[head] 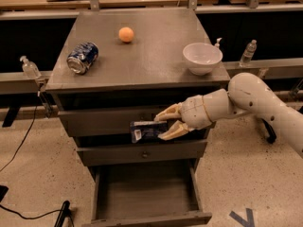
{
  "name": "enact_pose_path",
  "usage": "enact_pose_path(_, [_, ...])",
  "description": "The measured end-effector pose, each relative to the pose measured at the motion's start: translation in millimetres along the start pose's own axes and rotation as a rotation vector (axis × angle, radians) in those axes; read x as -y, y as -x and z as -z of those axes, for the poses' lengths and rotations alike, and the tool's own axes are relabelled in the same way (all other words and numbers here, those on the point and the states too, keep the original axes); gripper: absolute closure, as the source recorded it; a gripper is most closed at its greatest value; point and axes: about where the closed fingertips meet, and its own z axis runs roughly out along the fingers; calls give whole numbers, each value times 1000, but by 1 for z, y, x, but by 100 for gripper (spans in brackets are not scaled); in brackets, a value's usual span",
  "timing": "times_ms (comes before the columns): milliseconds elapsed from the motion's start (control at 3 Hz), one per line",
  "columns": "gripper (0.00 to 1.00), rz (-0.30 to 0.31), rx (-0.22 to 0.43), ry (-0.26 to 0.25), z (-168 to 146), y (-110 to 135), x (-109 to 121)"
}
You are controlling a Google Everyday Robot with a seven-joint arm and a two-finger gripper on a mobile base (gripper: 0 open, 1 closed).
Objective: Pick rxbar blueberry from bottom drawer and place on counter
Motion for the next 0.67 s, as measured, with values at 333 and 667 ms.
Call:
enact_pose_path(333, [100,0,0,0,0,0,0])
enact_pose_path(667, [100,16,-17,15,0,5,5])
